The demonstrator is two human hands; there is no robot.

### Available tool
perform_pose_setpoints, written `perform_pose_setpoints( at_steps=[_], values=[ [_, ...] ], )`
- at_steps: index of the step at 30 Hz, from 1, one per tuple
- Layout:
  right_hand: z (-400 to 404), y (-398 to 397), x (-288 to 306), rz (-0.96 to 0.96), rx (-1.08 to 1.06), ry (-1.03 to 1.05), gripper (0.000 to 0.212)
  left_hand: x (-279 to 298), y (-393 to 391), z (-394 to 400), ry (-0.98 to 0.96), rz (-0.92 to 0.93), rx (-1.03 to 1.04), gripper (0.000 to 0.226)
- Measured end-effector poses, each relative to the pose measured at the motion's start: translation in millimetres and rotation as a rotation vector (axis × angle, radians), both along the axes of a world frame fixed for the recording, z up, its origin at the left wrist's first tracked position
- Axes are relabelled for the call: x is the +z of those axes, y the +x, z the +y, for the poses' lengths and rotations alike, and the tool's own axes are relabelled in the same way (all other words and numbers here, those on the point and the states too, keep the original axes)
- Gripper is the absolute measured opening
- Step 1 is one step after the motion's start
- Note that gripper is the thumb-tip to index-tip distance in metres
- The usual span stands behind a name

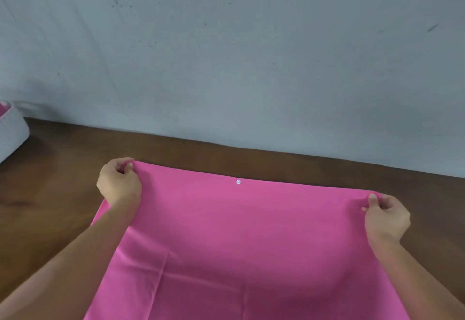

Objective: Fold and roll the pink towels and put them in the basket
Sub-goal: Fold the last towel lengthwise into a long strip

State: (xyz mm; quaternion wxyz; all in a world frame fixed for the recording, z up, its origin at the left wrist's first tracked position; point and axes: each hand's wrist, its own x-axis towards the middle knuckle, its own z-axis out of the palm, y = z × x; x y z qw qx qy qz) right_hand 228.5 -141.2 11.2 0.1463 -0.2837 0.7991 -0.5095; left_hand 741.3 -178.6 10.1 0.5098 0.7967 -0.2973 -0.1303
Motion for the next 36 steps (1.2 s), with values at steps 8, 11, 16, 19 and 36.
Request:
perform_pose_setpoints(
  at_steps=[8,11,16,19,36],
  values=[
    [-87.5,-2.0,-9.5,0.026,-0.046,-0.036,0.008,-2.5,2.2,-85.8,-0.001,-0.041,-0.018,0.020],
    [-110.1,-6.8,-15.5,0.047,-0.052,-0.042,0.008,-3.5,3.4,-103.6,0.007,-0.046,-0.017,0.020],
    [-131.2,-16.2,-24.9,0.072,-0.048,-0.038,0.013,-3.4,1.5,-120.3,-0.008,-0.056,-0.027,0.023],
    [-133.8,-15.3,-23.2,0.077,-0.033,-0.052,0.010,-4.4,2.7,-123.7,-0.013,-0.071,-0.024,0.018],
    [95.2,46.5,-18.4,0.522,0.456,0.395,0.067,-9.6,-38.2,-4.0,0.058,-0.516,-0.658,0.035]
  ],
)
